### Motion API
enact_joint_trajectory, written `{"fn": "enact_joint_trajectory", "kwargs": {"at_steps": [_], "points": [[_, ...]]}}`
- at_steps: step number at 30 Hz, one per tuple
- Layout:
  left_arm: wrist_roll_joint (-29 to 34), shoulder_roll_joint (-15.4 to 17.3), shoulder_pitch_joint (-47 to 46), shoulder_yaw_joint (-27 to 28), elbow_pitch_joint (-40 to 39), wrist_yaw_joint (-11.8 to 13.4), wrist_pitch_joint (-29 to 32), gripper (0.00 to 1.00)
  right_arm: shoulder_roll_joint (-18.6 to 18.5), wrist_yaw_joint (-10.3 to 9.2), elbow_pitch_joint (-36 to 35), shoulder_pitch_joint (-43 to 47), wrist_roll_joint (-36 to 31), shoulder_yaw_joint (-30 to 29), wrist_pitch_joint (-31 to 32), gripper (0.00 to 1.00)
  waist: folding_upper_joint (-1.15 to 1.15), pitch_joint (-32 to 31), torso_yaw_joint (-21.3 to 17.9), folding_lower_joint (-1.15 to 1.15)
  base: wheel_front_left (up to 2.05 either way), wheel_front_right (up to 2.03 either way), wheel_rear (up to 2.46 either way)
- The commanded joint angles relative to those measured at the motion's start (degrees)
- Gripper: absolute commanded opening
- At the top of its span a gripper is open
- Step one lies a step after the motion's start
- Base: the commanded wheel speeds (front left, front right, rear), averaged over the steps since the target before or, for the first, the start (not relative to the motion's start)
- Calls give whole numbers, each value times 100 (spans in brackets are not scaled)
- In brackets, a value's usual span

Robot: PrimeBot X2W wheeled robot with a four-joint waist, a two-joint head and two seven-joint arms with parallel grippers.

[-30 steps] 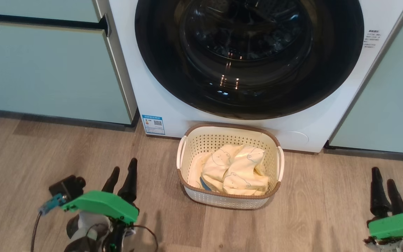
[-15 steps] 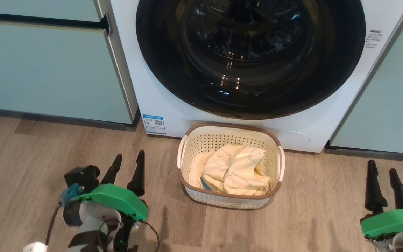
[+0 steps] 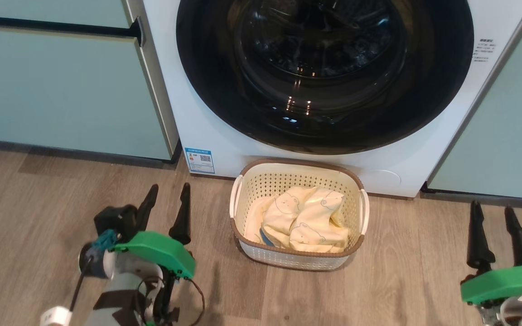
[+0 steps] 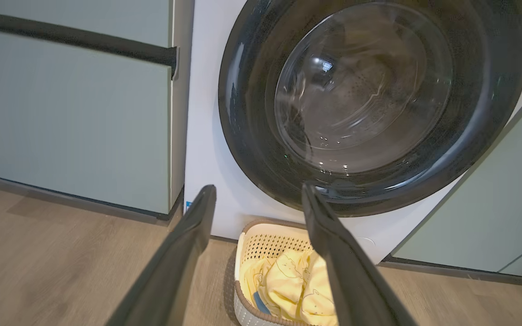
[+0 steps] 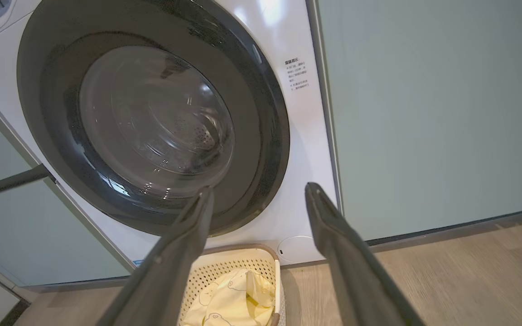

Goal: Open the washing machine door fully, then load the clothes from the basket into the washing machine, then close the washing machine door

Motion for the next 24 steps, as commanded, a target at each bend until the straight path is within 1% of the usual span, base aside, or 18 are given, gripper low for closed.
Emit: {"fn": "enact_joint_trajectory", "kwargs": {"at_steps": [1,13,21,24], "points": [[217,105,-360,142,-158,11,-92,100,-104,1,-244,-357,-209,118,-116,100,0,0,-4,0,0,0,0],[1108,115,-520,63,16,23,-294,100,-112,1,-326,-361,-958,129,-318,100,0,-16,-18,0,0,0,0],[1489,91,-595,104,97,-10,-429,100,-118,1,-401,-382,-1450,140,-453,100,0,-25,-13,0,0,0,0],[1479,84,-593,125,59,-62,-430,100,-118,1,-399,-370,-1430,149,-454,100,0,-28,-15,0,0,0,0]]}}
